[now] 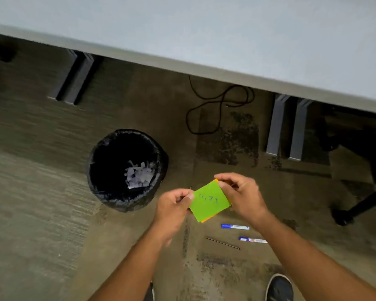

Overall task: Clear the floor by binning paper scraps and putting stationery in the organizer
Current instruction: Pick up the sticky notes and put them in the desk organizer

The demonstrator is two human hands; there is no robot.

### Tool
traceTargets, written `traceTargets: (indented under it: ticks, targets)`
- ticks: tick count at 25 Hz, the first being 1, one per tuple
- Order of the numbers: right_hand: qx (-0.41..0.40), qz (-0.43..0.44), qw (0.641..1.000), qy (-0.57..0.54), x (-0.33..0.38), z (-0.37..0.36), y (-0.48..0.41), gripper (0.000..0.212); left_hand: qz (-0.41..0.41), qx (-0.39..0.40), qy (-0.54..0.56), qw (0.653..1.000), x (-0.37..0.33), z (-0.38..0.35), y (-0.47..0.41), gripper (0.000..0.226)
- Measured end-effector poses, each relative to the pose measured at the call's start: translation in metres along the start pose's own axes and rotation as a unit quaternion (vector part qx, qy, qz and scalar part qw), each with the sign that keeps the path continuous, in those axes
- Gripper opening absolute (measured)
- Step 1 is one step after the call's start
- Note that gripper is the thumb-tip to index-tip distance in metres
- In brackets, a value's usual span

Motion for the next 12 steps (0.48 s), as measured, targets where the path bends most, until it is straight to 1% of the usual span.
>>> traceTargets:
  ticks: [2,5,9,12]
  targets:
    - [0.004,-0.017,0.999,-0.033,0.021,0.004,0.008,0.017,-0.006,-0.024,0.036,0.999,-0.014,-0.002,0.016,0.016]
    - [0.025,-0.016,0.998,-0.057,0.050,0.006,0.019,0.011,-0.013,-0.063,0.084,0.994,-0.034,-0.002,0.040,0.015]
    - [0.071,-0.001,0.996,-0.052,0.083,-0.009,0.031,0.033,-0.023,-0.100,0.144,0.984,-0.055,0.011,0.067,0.014]
    - [0.061,0.012,0.998,-0.024,0.115,-0.027,0.032,0.037,-0.029,-0.118,0.169,0.978,-0.069,0.035,0.083,0.019]
Point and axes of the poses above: each hand's wrist, its own y-axis away from the middle knuckle, its own z-axis out of the back of the hand, x = y × z, the point moved 3 cm from there along -y, towards the middle knuckle, and after that the axes turned 9 degrees about x, right-handed, at the moved point
